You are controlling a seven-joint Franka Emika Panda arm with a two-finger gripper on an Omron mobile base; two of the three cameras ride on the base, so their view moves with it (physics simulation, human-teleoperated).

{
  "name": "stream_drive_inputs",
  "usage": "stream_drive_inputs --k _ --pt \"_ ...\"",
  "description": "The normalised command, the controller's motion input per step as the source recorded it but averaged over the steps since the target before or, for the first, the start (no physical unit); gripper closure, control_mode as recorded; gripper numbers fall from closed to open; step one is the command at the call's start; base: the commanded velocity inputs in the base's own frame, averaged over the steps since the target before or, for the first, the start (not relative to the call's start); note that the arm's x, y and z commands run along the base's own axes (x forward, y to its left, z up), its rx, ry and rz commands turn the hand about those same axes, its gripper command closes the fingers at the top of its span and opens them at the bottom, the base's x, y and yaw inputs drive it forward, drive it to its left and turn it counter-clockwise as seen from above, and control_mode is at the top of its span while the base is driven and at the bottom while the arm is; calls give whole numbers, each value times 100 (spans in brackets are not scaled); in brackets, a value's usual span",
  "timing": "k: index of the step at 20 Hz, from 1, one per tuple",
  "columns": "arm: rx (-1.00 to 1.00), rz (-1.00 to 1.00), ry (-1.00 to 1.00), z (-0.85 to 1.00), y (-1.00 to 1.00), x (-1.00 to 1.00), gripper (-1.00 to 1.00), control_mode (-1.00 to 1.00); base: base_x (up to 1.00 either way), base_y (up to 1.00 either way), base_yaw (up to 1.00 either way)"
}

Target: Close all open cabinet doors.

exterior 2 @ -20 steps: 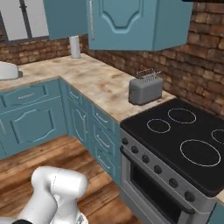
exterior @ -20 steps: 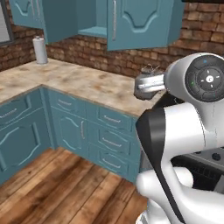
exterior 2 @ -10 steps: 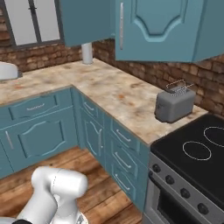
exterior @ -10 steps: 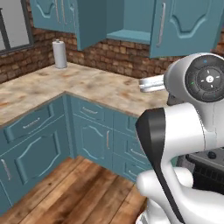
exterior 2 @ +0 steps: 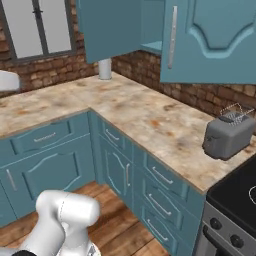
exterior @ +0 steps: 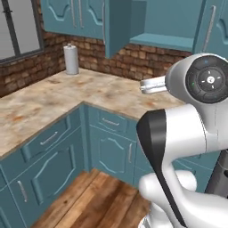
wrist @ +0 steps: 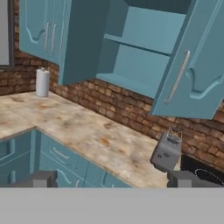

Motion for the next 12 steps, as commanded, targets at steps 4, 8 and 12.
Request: stream_drive_inputs --k 4,8,12 --pt "0 0 0 0 0 0 -100 100 22 16 -24" --pt "0 0 0 0 0 0 -100 100 27 3 -34" --pt "0 0 0 0 0 0 -100 100 48 4 -37"
